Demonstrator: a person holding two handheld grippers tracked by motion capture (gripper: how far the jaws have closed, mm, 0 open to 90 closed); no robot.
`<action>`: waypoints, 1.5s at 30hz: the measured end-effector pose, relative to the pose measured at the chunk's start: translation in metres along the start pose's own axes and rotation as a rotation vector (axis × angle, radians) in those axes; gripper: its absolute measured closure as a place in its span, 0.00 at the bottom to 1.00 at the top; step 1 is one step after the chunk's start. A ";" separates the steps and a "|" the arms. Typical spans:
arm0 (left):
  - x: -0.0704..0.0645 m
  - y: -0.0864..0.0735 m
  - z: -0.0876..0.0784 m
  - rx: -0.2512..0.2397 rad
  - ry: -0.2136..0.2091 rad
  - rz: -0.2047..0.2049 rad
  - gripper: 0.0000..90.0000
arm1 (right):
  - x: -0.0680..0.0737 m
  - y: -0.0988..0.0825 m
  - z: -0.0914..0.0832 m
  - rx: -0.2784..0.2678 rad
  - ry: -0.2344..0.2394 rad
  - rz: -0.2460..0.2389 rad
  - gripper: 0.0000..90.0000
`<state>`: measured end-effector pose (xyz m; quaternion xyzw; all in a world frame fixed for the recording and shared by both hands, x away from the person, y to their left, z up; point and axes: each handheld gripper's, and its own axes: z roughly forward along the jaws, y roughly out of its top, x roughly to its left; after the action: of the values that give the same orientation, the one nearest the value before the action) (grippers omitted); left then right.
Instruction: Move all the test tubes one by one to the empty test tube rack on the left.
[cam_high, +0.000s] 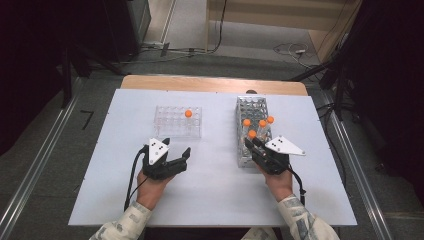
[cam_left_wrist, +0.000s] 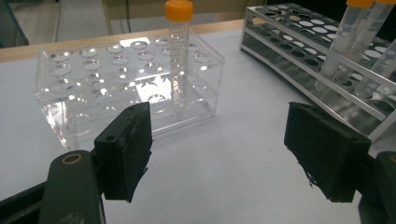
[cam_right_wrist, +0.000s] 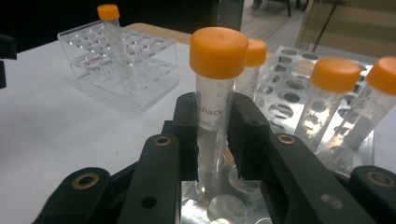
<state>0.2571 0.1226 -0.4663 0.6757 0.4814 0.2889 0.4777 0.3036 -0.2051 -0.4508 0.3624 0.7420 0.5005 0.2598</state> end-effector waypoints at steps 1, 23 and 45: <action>0.000 0.000 0.000 -0.001 0.000 -0.001 0.27 | 0.000 0.002 -0.002 -0.005 0.001 -0.002 0.79; -0.002 0.001 0.000 0.004 -0.008 0.000 0.22 | 0.014 0.024 -0.026 -0.064 0.066 -0.019 0.79; -0.013 0.007 -0.006 -0.022 -0.072 0.004 0.22 | 0.050 0.007 -0.009 0.016 0.186 -0.070 0.79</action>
<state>0.2496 0.1119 -0.4566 0.6812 0.4596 0.2705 0.5016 0.2687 -0.1687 -0.4416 0.2902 0.7790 0.5168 0.2044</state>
